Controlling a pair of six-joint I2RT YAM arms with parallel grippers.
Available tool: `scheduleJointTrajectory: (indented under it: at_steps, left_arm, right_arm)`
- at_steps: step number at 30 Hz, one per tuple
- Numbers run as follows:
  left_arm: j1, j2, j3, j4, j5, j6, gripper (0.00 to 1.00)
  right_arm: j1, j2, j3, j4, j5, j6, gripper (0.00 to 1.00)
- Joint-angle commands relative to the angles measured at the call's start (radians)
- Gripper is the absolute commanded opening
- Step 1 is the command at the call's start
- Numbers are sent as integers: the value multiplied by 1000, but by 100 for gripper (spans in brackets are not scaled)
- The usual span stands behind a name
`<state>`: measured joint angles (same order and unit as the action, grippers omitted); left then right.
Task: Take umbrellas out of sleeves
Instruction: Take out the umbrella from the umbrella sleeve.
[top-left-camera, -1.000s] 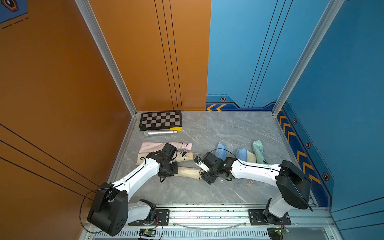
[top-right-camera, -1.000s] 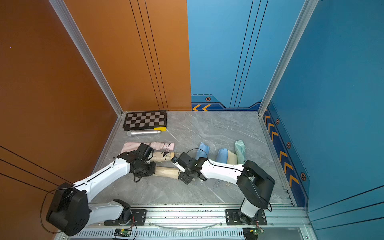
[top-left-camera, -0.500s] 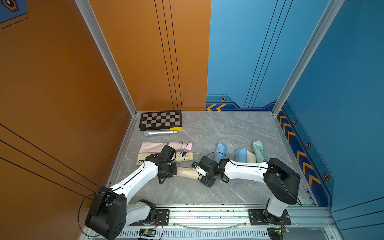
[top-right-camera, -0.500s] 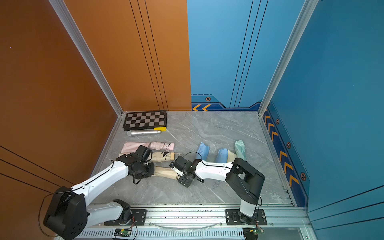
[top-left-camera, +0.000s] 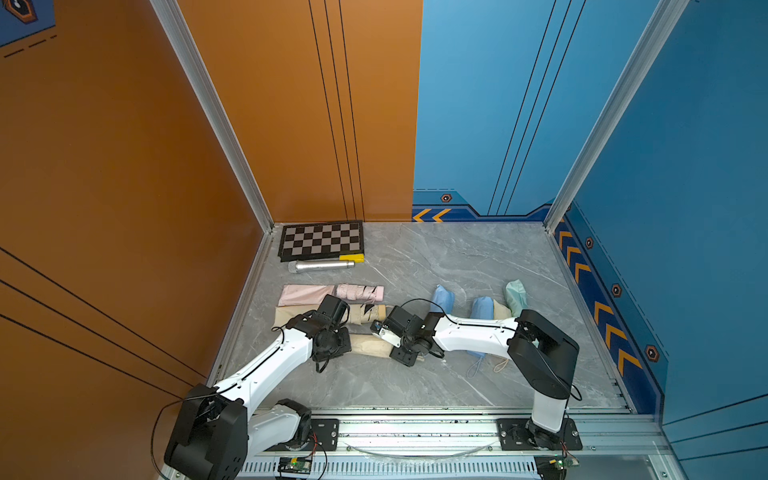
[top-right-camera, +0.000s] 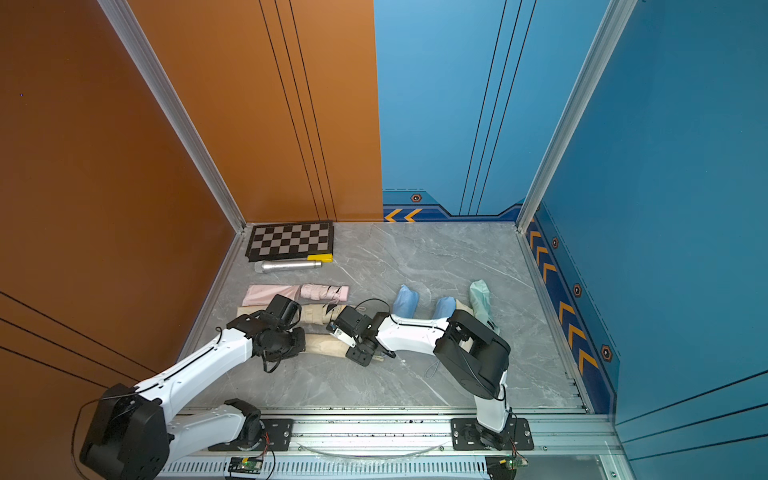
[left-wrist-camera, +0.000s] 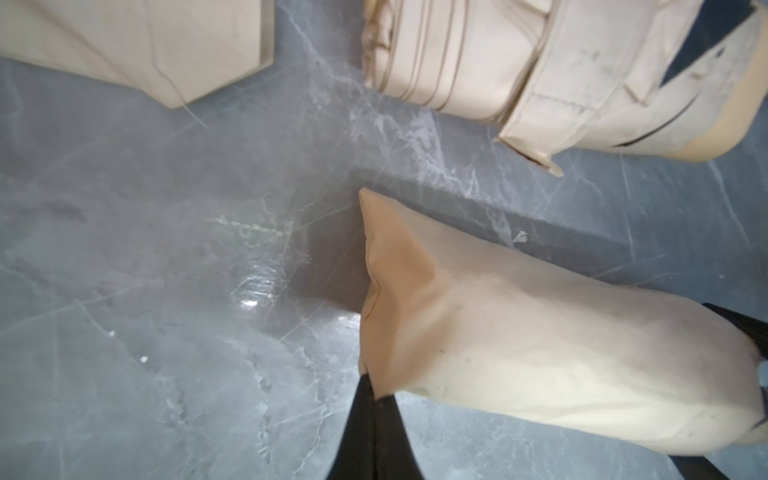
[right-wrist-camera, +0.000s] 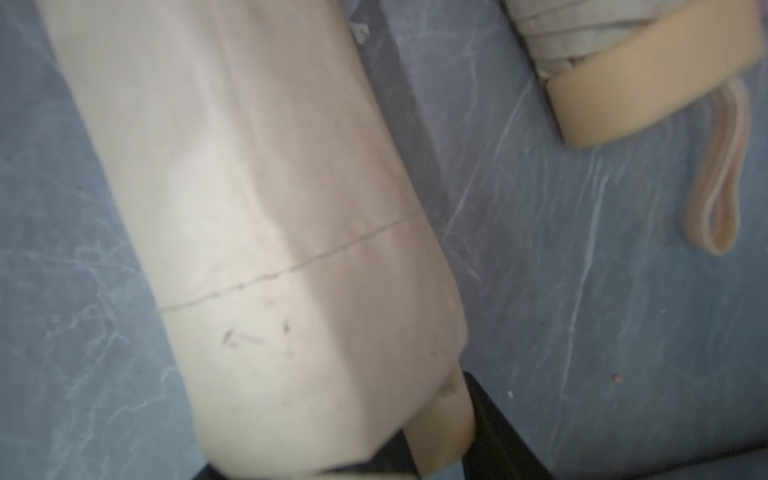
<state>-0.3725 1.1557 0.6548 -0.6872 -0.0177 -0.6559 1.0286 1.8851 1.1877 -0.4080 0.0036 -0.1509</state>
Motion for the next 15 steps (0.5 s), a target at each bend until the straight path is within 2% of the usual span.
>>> scheduleJointTrajectory:
  at_steps: [1, 8, 15]
  left_arm:
    - [21, -31, -19, -7, -61, -28, 0]
    - [85, -106, -61, 10, -95, -54, 0]
    - [164, -172, -103, 50, -103, -83, 0]
  right_arm:
    - [9, 41, 32, -17, -7, -32, 49]
    - [16, 99, 108, -23, -10, -73, 37]
    - [18, 173, 196, -29, -36, -93, 34]
